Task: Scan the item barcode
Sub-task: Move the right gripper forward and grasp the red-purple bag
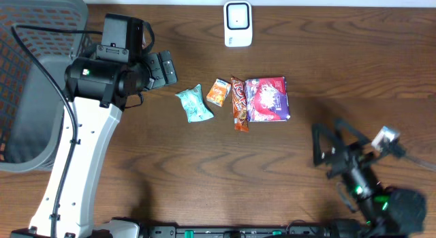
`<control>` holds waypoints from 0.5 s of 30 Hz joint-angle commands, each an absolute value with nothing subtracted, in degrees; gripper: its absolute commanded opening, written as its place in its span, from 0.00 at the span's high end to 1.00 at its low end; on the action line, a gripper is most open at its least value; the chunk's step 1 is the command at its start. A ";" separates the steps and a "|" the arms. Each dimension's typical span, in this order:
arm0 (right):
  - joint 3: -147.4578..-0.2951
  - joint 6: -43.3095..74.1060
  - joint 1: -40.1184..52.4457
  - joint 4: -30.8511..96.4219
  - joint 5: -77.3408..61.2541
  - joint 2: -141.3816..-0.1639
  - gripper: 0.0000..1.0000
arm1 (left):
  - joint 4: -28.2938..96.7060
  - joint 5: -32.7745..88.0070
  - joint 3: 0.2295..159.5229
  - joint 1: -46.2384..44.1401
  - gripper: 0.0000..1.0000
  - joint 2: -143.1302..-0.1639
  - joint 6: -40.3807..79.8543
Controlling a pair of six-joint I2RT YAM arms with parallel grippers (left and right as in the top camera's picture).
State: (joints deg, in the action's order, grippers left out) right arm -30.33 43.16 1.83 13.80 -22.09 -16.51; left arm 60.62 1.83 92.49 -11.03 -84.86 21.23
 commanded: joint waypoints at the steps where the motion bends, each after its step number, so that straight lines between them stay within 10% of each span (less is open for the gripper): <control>1: -46.04 27.77 1.80 27.24 -8.97 -31.64 0.01 | 60.84 1.96 92.49 -10.79 0.02 -85.23 21.54; 15: -90.87 19.46 1.85 54.41 -26.79 -88.47 0.01 | 60.84 1.96 92.49 -10.79 0.02 -85.23 21.54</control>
State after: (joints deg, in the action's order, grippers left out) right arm -88.09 21.78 1.83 54.94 -21.32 -83.94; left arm 60.66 1.80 92.47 -10.98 -84.86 21.23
